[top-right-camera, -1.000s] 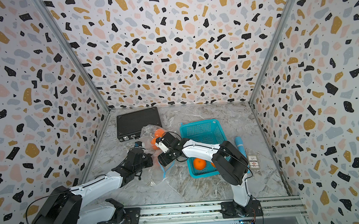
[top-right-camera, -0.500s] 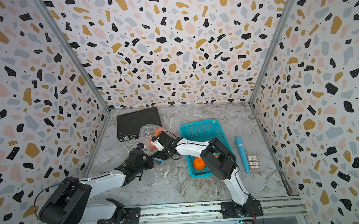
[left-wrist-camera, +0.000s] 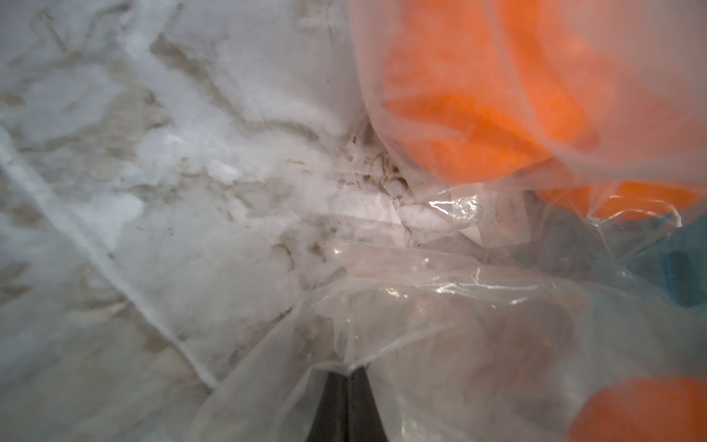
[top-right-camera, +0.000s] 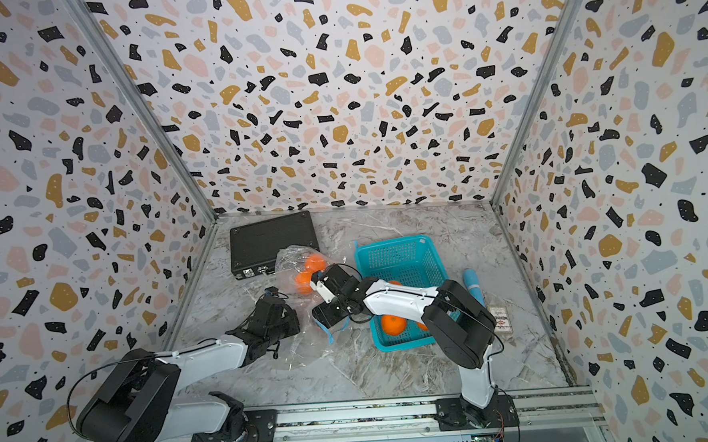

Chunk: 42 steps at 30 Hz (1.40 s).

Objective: Open the zip-top bag and take out the orange
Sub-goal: Pick up the orange from the zipper food storage bag.

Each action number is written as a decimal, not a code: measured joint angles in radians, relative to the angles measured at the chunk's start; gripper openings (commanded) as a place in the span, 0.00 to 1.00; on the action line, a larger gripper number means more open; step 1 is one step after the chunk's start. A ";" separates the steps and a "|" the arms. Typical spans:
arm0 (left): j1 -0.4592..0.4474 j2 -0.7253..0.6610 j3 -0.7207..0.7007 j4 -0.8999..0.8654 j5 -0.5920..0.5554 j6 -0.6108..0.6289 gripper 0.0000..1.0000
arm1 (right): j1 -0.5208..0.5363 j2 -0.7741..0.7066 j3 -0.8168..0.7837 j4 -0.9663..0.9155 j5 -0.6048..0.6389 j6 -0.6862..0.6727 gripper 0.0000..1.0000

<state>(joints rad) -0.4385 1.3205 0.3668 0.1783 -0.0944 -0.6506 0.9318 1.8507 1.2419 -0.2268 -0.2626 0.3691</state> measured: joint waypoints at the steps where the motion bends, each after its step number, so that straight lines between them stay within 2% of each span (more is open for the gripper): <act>1: 0.000 0.000 0.000 -0.001 -0.003 -0.001 0.00 | 0.000 -0.010 -0.015 0.001 -0.002 0.007 0.68; 4: 0.000 -0.014 0.000 -0.021 -0.013 -0.001 0.00 | 0.000 -0.019 -0.042 0.002 -0.020 0.025 0.70; 7: 0.001 -0.048 -0.001 -0.047 -0.014 -0.001 0.00 | 0.003 -0.016 -0.048 -0.002 -0.041 0.037 0.81; 11: 0.004 -0.103 -0.010 -0.060 0.012 -0.006 0.00 | 0.017 -0.009 -0.046 -0.031 -0.039 0.034 0.86; 19: 0.005 -0.209 -0.016 -0.105 0.057 -0.021 0.00 | 0.048 0.014 -0.045 -0.054 -0.013 0.030 0.87; 20: 0.005 -0.215 -0.019 -0.103 0.064 -0.024 0.07 | 0.053 0.021 -0.044 -0.054 -0.009 0.030 0.87; 21: 0.005 -0.216 -0.023 -0.101 0.071 -0.024 0.19 | 0.059 0.026 -0.042 -0.054 -0.004 0.028 0.87; 24: 0.005 -0.200 -0.024 -0.090 0.105 -0.024 0.65 | 0.069 0.040 -0.026 -0.055 0.014 0.023 0.87; 25: 0.005 -0.182 -0.024 -0.069 0.119 -0.024 0.73 | 0.071 0.043 -0.014 -0.053 0.021 0.019 0.87; 28: 0.005 -0.103 -0.023 -0.007 0.150 -0.028 0.76 | 0.072 0.055 0.025 -0.048 0.036 0.007 0.87; 30: 0.006 -0.048 -0.020 0.056 0.168 -0.023 0.74 | 0.073 0.060 0.034 -0.033 0.048 0.000 0.87; 33: 0.007 0.009 -0.015 0.134 0.198 -0.022 0.56 | 0.072 0.074 0.038 -0.014 0.047 -0.011 0.84; 35: 0.007 0.035 -0.014 0.161 0.214 -0.021 0.29 | 0.069 0.108 0.060 -0.014 0.048 -0.017 0.80; 38: 0.008 0.051 -0.014 0.159 0.215 -0.021 0.00 | 0.069 0.140 0.081 -0.017 0.046 -0.021 0.73; 40: 0.008 0.051 -0.013 0.148 0.206 -0.021 0.00 | 0.069 0.138 0.081 -0.017 0.047 -0.021 0.67; 42: 0.008 0.051 -0.012 0.133 0.190 -0.020 0.00 | 0.069 0.125 0.062 -0.008 0.050 -0.016 0.66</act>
<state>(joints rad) -0.4309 1.3712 0.3546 0.3111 0.0952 -0.6704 1.0012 1.9759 1.3037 -0.2348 -0.2123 0.3534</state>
